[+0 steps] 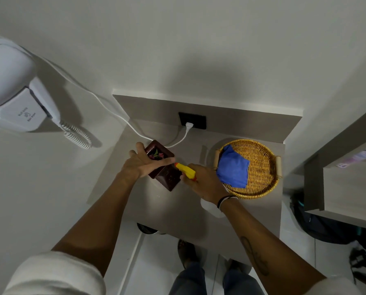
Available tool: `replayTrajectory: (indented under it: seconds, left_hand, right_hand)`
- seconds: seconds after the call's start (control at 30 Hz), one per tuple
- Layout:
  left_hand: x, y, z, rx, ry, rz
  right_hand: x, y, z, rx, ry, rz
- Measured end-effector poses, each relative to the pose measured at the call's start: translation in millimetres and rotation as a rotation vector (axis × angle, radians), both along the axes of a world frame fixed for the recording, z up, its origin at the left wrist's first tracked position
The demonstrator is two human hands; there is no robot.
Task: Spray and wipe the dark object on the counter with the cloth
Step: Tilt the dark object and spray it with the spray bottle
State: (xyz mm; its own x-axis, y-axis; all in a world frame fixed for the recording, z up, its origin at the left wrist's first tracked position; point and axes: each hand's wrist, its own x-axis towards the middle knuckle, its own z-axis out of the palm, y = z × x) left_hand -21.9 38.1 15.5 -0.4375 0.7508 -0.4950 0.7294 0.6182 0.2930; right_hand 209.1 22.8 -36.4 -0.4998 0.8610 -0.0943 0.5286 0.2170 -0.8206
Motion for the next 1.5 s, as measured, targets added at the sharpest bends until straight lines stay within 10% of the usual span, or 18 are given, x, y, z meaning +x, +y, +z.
replayTrajectory:
  seconds: [0.23, 0.67, 1.5]
  left_hand:
    - [10, -13, -6, 0.217, 0.363, -0.223]
    - [5, 14, 11, 0.118, 0.334, -0.445]
    - [-44, 5, 12, 0.27, -0.215, -0.09]
  right_hand:
    - [3, -4, -1, -0.017, -0.02, 0.013]
    - [8, -9, -11, 0.103, -0.039, 0.039]
    - [-6, -2, -1, 0.058, 0.063, 0.016]
